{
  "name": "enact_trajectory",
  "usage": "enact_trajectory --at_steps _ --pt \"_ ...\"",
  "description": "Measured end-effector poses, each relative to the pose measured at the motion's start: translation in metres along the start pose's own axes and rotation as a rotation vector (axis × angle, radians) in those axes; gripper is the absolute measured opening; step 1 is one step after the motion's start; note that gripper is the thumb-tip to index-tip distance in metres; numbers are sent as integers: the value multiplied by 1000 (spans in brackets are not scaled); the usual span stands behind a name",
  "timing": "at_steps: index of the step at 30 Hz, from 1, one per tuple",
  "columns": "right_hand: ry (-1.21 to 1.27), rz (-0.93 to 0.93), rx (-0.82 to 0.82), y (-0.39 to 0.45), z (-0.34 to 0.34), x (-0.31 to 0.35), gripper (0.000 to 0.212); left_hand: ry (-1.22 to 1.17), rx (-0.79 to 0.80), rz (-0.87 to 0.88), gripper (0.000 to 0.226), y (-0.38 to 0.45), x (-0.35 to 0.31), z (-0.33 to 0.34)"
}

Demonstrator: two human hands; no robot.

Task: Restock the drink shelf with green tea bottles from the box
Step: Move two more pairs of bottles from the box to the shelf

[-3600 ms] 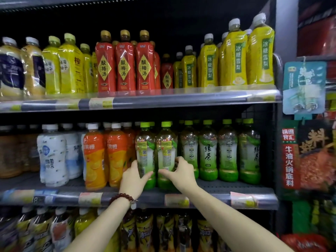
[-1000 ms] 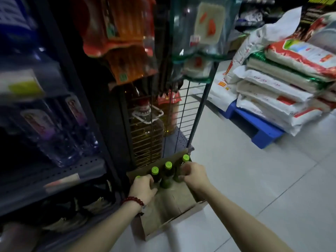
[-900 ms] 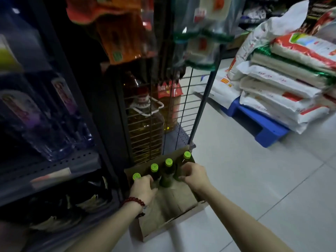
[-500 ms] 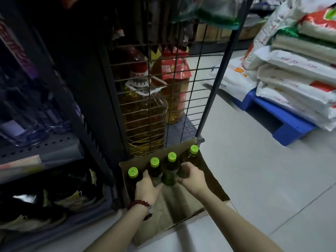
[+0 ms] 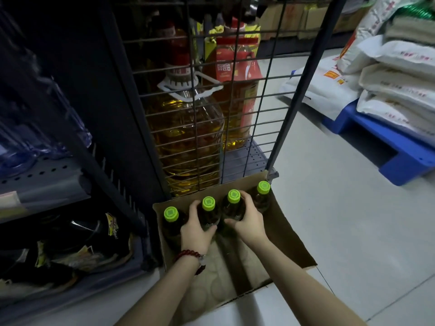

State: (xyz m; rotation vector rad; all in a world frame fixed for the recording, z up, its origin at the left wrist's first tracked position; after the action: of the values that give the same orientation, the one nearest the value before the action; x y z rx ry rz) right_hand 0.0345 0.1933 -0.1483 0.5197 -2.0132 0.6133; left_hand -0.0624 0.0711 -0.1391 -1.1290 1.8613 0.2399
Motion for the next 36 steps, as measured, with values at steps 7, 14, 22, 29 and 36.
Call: enact_trajectory --at_steps 7,14,22,29,36 --pt "26 -40 -46 4 2 -8 79 -41 -133 39 78 2 3 8" --pt "82 -26 -57 7 0 -12 78 -101 -184 49 80 1 6 12" --pt "101 -9 -68 -7 -2 -13 76 -107 -172 24 74 -7 8 6" --pt "18 -14 -28 -21 -15 -2 84 -114 -126 -4 78 -16 6 -2" --pt "7 -54 -56 -45 -39 37 79 -81 -79 99 80 -32 -30 -34"
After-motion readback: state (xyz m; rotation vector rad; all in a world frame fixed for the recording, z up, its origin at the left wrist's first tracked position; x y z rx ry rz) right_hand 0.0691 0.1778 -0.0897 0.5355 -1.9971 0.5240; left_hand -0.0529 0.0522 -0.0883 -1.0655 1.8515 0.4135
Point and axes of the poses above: each hand's wrist, its own y-axis towards the middle knuckle, its own z-axis out of the palm, x = y × z, the point moved 5 cm from there along y, towards the middle knuckle, and after that the axes turned 2 degrees about y, right-handed, at the moved point
